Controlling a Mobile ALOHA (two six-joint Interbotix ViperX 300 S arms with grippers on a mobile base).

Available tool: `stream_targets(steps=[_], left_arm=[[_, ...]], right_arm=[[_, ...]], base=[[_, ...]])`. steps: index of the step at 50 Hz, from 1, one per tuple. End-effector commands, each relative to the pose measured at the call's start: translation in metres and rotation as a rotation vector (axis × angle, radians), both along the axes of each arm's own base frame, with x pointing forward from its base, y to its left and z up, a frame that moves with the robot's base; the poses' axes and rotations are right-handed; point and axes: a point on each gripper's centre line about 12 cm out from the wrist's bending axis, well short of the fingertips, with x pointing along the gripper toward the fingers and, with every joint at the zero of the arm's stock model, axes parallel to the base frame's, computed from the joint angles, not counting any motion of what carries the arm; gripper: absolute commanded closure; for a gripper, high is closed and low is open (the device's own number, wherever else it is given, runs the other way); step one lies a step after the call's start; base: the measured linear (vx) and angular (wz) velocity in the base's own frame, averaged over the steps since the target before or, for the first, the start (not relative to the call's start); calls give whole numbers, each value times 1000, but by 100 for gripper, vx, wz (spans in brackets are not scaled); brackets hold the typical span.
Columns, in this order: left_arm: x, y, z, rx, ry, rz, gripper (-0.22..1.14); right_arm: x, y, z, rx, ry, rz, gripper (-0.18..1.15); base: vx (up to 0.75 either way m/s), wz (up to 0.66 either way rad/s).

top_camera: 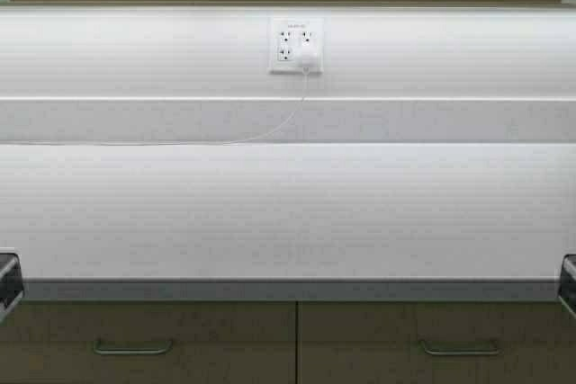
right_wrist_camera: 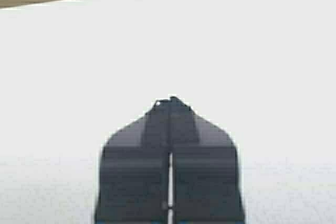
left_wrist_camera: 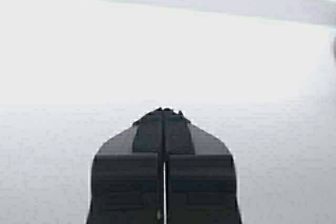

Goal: Open the cabinet, put the pot inside, then close it

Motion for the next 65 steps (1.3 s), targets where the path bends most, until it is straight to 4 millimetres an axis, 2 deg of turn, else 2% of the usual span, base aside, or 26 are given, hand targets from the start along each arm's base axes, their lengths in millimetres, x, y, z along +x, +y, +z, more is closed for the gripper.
stream_targets(steps=[1, 12, 15, 20, 23, 28, 34, 45, 52, 60, 65], left_arm=[[2, 0, 5, 2, -5, -1, 87], [5, 5, 2, 15, 6, 14, 87], [9, 12, 2, 18, 13, 37, 87], [17, 36, 10, 21, 11, 110, 87], [22, 52, 18, 24, 0, 157, 87], [35, 84, 41, 38, -52, 254, 87], [47, 134, 82, 76, -133, 390, 87], [30, 208, 149, 103, -219, 603, 87], [13, 251, 184, 121, -297, 750, 87], [7, 297, 213, 150, -350, 879, 87], [23, 313, 228, 167, -371, 894, 87]], right_arm=[[1, 1, 11, -12, -30, 5, 90], [3, -3, 11, -114, -51, 17, 90], [6, -13, 16, -131, -64, -13, 90], [7, -33, 29, -130, -80, -84, 90], [5, -53, 42, -134, -101, -151, 90], [2, -81, 67, -143, -148, -252, 90], [-5, -126, 102, -163, -206, -412, 90], [-32, -202, 164, -261, -341, -689, 90], [-43, -246, 192, -331, -378, -840, 90], [-30, -284, 211, -337, -386, -928, 90], [-10, -300, 224, -349, -403, -932, 90]], base=[[-30, 1], [-26, 2], [-27, 2], [-30, 5], [-31, 15], [-28, 15], [-22, 9], [-15, -1], [-11, -2], [-11, -4], [-10, -4]])
